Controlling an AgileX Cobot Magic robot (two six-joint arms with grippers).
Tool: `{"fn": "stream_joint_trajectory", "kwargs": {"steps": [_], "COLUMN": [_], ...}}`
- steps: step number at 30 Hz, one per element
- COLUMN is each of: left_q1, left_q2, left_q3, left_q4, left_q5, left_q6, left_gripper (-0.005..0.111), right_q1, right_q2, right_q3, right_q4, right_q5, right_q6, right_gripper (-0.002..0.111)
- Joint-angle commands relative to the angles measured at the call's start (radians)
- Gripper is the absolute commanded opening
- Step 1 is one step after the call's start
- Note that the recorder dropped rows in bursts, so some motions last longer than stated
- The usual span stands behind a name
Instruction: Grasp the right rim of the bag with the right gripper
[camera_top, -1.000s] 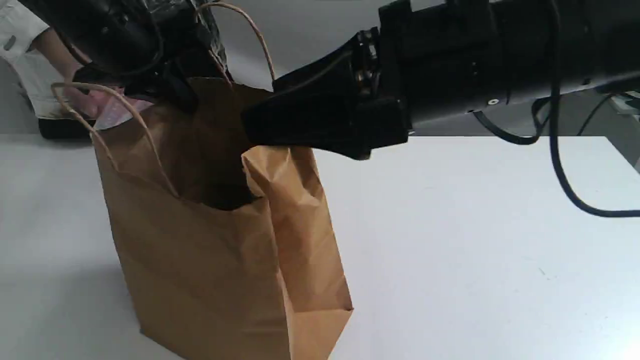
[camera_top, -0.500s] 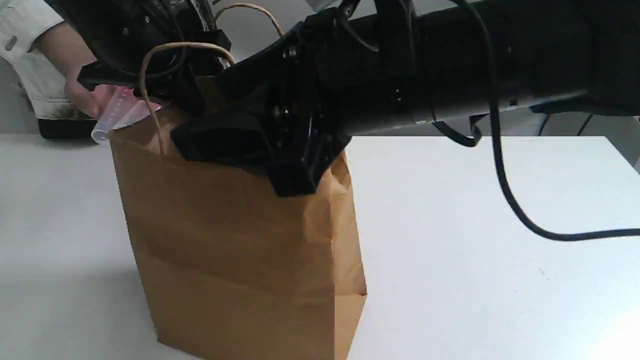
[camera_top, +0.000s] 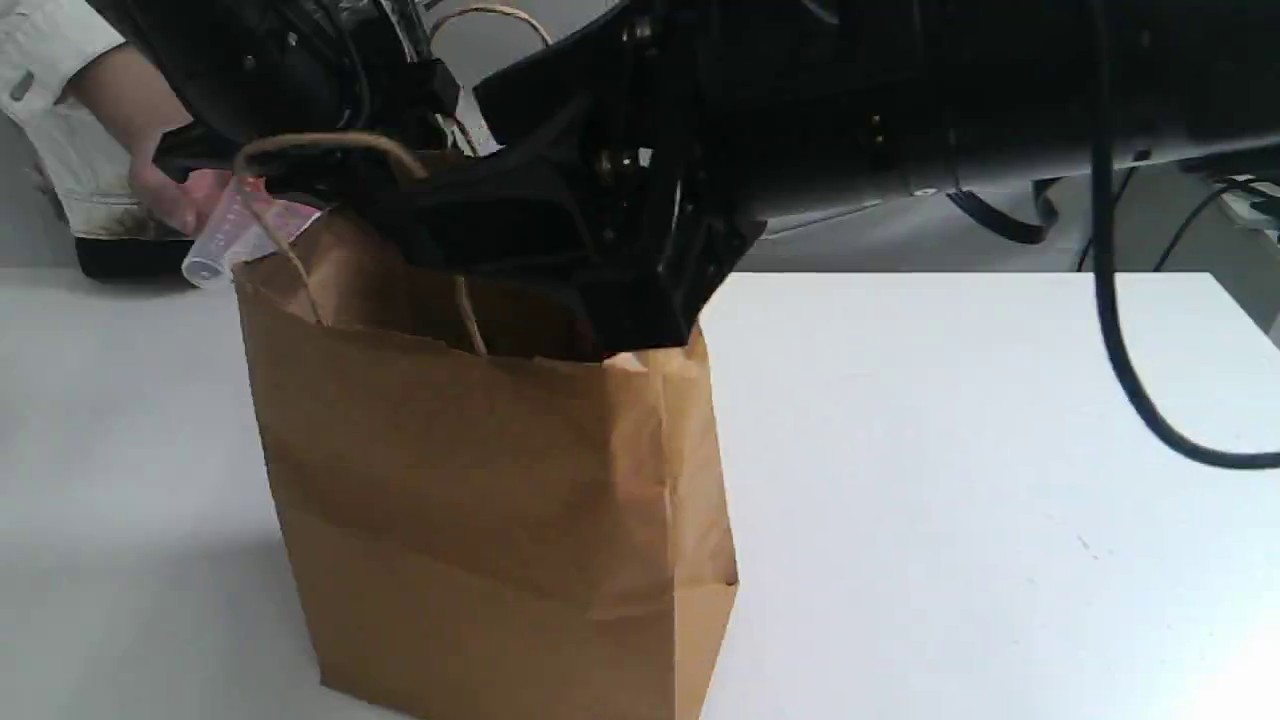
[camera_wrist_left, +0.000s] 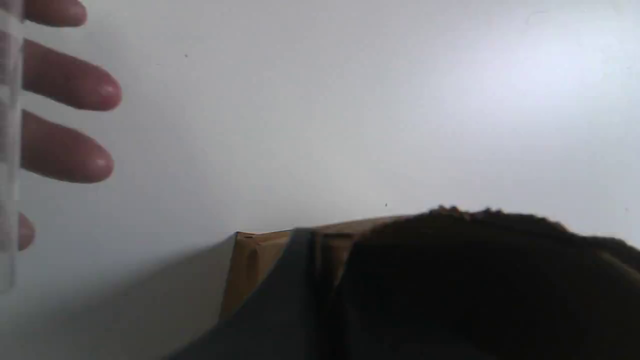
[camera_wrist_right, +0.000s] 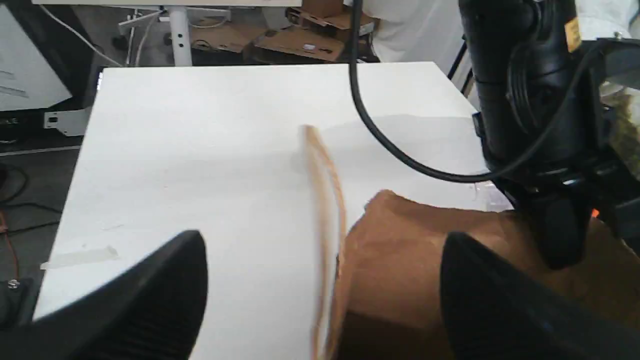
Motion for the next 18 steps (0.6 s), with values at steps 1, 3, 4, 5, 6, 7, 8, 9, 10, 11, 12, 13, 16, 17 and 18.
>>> {"fn": "stream_joint_trajectory", "kwargs": {"steps": [1,3,4,5,6,7,8,9,10,11,12,13,16,17,18], "left_q1": [-0.003,-0.003,-0.003,-0.003,-0.003,-0.003,-0.003,-0.003,-0.003,-0.003,-0.003,-0.003,-0.003,-0.003,-0.003], "left_q2": [-0.005,-0.005,-0.005,-0.005,-0.005,-0.005,-0.005,-0.005,-0.005,-0.005,-0.005,-0.005,-0.005,-0.005,-0.005], "left_q3": [0.0,0.0,0.0,0.0,0.0,0.0,0.0,0.0,0.0,0.0,0.0,0.0,0.0,0.0,0.0], "left_q4": [-0.004,-0.004,-0.004,-0.004,-0.004,-0.004,-0.004,-0.004,-0.004,-0.006,-0.006,-0.011,-0.032,-0.035,-0.035], "left_q5": [-0.004,-0.011,-0.018,-0.018,-0.018,-0.018,-0.018,-0.019,-0.019,-0.019,-0.019,-0.019,-0.019,-0.019,-0.019], "left_q6": [-0.006,-0.006,-0.006,-0.006,-0.006,-0.006,-0.006,-0.006,-0.006,-0.006,-0.006,-0.006,-0.006,-0.008,-0.012], "left_gripper": [0.0,0.0,0.0,0.0,0.0,0.0,0.0,0.0,0.0,0.0,0.0,0.0,0.0,0.0,0.0], "right_q1": [0.001,0.001,0.001,0.001,0.001,0.001,0.001,0.001,0.001,0.001,0.001,0.001,0.001,0.001,0.001], "right_q2": [0.042,0.077,0.09,0.106,0.118,0.127,0.134,0.136,0.141,0.147,0.149,0.157,0.165,0.165,0.165], "right_q3": [0.011,0.011,0.011,0.011,0.011,0.011,0.01,0.005,-0.002,-0.011,-0.017,-0.027,-0.045,-0.047,-0.047], "right_q4": [0.002,0.04,0.058,0.079,0.094,0.114,0.133,0.147,0.168,0.174,0.174,0.174,0.169,0.164,0.152], "right_q5": [-0.037,-0.004,0.012,0.023,0.024,0.022,0.014,0.011,0.007,0.007,0.007,-0.001,-0.019,-0.013,0.001], "right_q6": [0.012,-0.011,-0.026,-0.04,-0.05,-0.064,-0.078,-0.08,-0.087,-0.087,-0.087,-0.087,-0.049,-0.041,-0.039], "right_gripper": [0.065,0.065,0.065,0.065,0.065,0.065,0.065,0.064,0.062,0.059,0.056,0.05,0.021,0.013,0.003]}}
